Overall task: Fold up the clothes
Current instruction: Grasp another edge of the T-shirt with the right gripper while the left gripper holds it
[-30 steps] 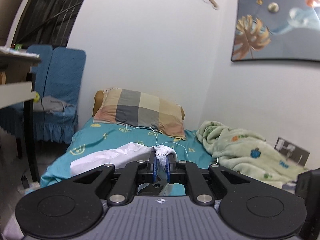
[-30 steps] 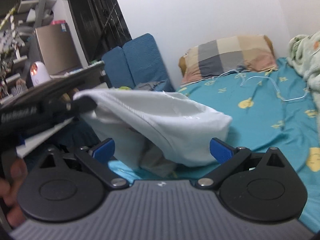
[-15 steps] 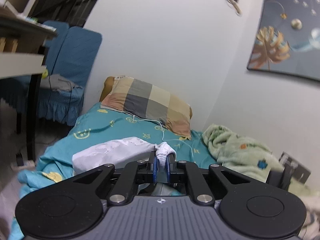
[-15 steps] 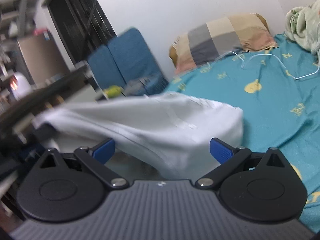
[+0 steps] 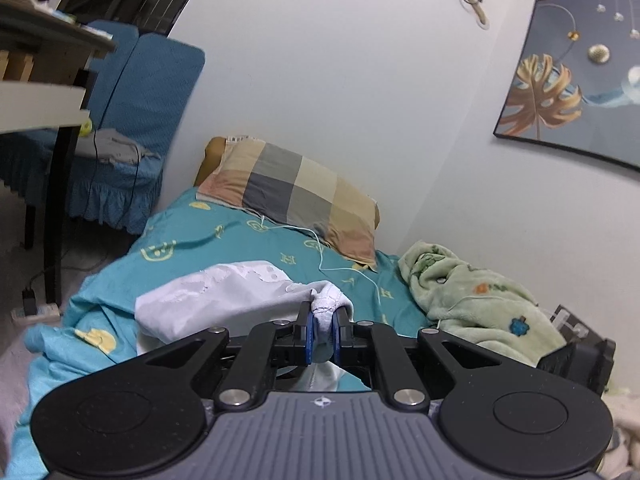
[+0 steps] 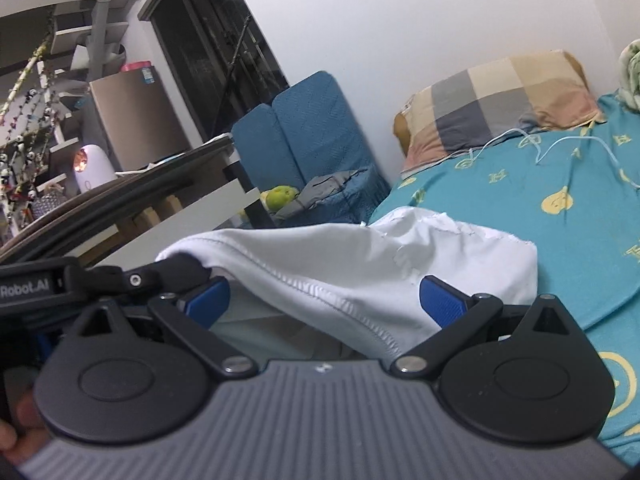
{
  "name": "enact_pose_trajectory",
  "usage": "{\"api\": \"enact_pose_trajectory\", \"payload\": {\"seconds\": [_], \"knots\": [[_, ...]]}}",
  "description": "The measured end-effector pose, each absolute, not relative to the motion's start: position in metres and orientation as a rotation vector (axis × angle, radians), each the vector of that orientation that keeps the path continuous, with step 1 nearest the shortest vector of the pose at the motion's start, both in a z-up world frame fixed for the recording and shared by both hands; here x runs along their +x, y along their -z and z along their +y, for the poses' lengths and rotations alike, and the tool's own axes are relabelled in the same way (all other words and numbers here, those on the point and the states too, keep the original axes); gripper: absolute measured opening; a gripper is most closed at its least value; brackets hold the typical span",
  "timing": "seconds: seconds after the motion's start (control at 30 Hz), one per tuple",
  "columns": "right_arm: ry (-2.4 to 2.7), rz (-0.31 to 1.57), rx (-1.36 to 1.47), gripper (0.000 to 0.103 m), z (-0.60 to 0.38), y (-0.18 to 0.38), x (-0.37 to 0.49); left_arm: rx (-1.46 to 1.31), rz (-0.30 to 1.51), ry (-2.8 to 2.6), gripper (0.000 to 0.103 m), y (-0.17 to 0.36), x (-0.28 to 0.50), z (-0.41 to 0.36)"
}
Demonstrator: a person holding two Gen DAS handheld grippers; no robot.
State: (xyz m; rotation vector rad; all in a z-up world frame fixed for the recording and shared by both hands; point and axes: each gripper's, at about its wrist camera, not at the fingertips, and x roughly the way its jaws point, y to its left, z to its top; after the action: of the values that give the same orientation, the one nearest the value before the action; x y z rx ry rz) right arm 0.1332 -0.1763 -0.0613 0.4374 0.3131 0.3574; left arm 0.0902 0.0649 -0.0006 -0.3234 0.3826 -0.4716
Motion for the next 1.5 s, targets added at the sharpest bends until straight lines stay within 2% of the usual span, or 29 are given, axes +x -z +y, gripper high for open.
{"api": "enact_pose_trajectory", "payload": {"seconds": [0.17, 0.5, 0.67, 0.77, 0.83, 0.9, 0.97, 1.1, 1.33, 1.4, 1.5], "knots": [[-0.282, 0.349, 0.408, 0.103, -0.177, 0.066, 0.151, -0.315, 0.37, 0.476, 0.009, -0.002, 0.086, 0.061], [0.08, 0.498, 0.47, 0.103, -0.22, 0.112, 0.175, -0.417, 0.299, 0.407, 0.009, -0.003, 0.089, 0.08], [0.214, 0.572, 0.397, 0.101, -0.221, 0.106, 0.162, -0.41, 0.302, 0.38, 0.009, -0.002, 0.093, 0.083], [0.285, 0.482, 0.442, 0.093, -0.234, 0.092, 0.138, -0.395, 0.318, 0.371, 0.009, 0.0, 0.096, 0.083], [0.315, 0.429, 0.482, 0.071, -0.243, 0.083, 0.128, -0.373, 0.325, 0.368, 0.009, 0.002, 0.096, 0.08], [0.328, 0.377, 0.514, 0.066, -0.251, 0.075, 0.12, -0.348, 0.334, 0.371, 0.01, 0.004, 0.097, 0.075], [0.305, 0.35, 0.516, 0.054, -0.253, 0.07, 0.12, -0.324, 0.347, 0.373, 0.01, 0.007, 0.099, 0.069], [0.218, 0.355, 0.551, 0.018, -0.255, 0.071, 0.127, -0.287, 0.39, 0.362, 0.01, 0.015, 0.104, 0.062], [0.089, 0.318, 0.574, 0.017, -0.257, 0.06, 0.129, -0.221, 0.497, 0.333, 0.015, 0.034, 0.117, 0.052], [0.067, 0.328, 0.567, 0.017, -0.257, 0.057, 0.131, -0.205, 0.537, 0.327, 0.024, 0.039, 0.119, 0.05], [0.04, 0.339, 0.578, 0.017, -0.256, 0.056, 0.131, -0.17, 0.585, 0.322, 0.03, 0.045, 0.119, 0.043]]}}
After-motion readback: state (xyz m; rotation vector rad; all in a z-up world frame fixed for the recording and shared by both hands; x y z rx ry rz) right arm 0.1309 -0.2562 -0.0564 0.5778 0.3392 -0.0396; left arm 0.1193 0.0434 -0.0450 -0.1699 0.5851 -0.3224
